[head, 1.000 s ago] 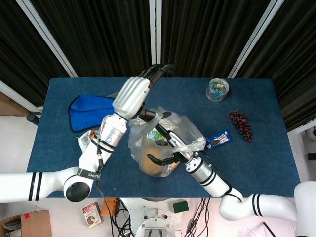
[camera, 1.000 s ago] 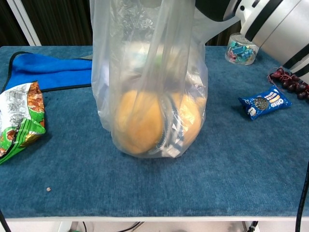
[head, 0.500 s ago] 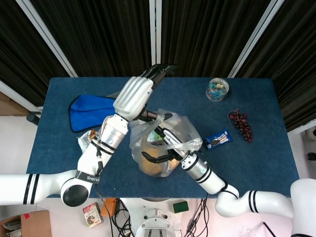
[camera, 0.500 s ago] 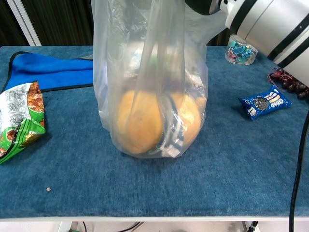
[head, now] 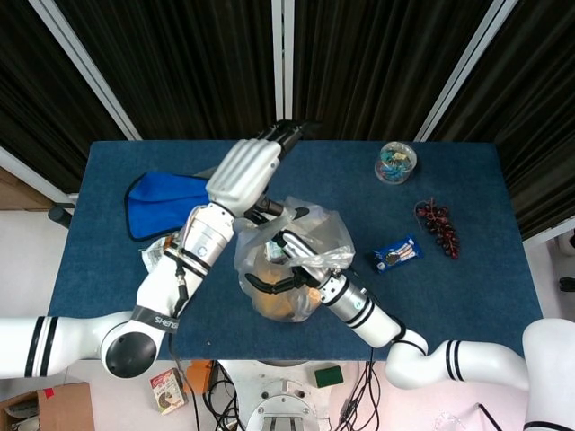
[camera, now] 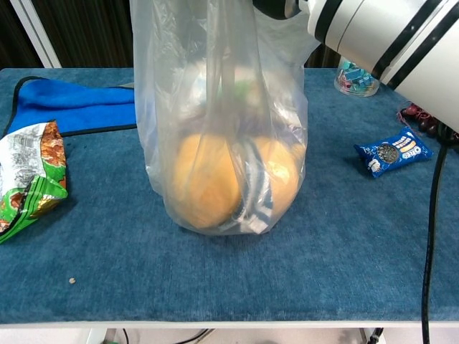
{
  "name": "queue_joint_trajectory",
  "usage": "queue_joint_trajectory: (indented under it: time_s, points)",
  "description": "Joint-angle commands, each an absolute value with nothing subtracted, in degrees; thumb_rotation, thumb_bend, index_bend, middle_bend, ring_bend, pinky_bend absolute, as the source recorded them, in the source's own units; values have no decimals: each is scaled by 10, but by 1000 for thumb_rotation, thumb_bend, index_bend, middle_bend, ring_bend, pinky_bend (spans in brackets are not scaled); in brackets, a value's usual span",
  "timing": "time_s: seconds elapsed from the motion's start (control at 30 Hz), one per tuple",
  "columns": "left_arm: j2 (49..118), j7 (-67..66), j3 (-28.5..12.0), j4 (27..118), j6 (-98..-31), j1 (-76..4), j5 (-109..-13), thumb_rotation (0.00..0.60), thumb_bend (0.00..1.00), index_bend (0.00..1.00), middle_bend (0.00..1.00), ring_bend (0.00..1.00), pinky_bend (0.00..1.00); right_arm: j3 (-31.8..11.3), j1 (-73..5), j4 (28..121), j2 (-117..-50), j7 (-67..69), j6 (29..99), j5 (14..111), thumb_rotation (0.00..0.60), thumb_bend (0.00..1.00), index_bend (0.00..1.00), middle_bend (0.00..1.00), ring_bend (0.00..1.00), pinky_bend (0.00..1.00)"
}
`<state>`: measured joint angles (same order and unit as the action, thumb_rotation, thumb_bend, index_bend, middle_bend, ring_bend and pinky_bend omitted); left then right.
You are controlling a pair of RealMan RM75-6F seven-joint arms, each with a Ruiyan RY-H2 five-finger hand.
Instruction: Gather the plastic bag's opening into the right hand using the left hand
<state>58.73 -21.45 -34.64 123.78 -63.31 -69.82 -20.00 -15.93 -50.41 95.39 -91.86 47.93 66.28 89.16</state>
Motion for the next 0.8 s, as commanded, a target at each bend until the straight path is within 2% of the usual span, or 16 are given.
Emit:
queue_joint_trajectory:
  time_s: [0.03,0.17,0.37,0.6,0.8]
  points:
    - [568,-212,-359,1225,-617,-714,-140,597,0,125,165,77,182,-161,-506,955,-916,485,661,890,600,418,83,104,1,16]
    - [525,-215,-370,1213,-557,-734,-42,597,0,126,166,77,182,-159,-508,957,-913,486,658,891,600,424,179,187,63,103]
    - [488,-226,-355,1202,-510,-756,17,596,0,125,166,77,181,-154,-508,969,-905,498,648,887,600,417,321,300,177,205]
    - [451,-225,-327,1177,-439,-768,75,600,0,125,166,77,181,-150,-501,995,-881,527,643,883,600,417,481,423,294,319]
    - [401,-234,-285,1149,-331,-781,117,600,0,125,148,77,181,-158,-491,1029,-850,558,647,876,600,417,566,476,308,341]
